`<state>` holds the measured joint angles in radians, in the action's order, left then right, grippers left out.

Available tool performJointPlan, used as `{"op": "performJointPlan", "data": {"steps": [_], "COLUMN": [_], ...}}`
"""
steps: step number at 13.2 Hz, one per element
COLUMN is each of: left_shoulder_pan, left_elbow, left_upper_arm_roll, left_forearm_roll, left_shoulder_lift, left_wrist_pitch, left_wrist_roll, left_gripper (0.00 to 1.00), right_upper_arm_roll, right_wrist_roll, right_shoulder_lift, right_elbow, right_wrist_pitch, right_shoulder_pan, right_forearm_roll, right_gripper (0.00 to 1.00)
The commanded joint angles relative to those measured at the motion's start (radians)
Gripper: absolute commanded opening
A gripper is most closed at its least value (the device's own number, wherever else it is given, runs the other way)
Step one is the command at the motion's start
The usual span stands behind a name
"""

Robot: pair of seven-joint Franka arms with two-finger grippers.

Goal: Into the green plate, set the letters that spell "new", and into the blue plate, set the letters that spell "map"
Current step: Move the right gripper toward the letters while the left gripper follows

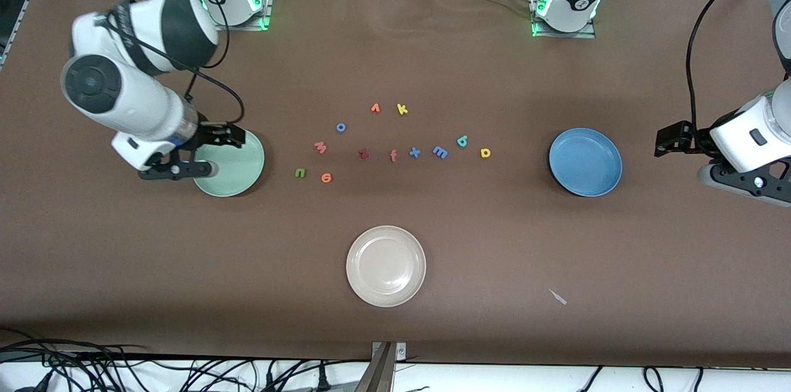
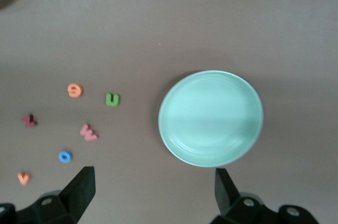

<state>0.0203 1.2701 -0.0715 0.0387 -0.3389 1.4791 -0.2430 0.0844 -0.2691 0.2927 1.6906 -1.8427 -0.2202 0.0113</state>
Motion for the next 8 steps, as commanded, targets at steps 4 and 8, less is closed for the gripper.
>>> {"op": "performJointPlan", "data": {"steps": [4,8], "left_shoulder_pan": [-0.071,-0.158], "left_elbow": [0.017,0.135], "left_upper_arm_roll": [-0.022,-0.036], "left_forearm_roll": [-0.106,-0.135], "left_shoulder_lift": [-0.038,-0.042], "left_wrist_pitch": [-0.039,-0.004], "left_wrist_roll": [0.157,0.382], "left_gripper": [1.00,1.00], "right_upper_arm_roll": [-0.003,-0.008], "right_wrist_roll": [-0.264,-0.288], "right_shoulder_lift": [0.137,0.217], "right_elbow": [-0.002,0.036], "right_wrist_pitch": [-0.188,-0.289], "right_shoulder_pan": [-0.108,-0.125], "right_forearm_roll": [0.012,0.013], "right_gripper": [1.00,0.90]}}
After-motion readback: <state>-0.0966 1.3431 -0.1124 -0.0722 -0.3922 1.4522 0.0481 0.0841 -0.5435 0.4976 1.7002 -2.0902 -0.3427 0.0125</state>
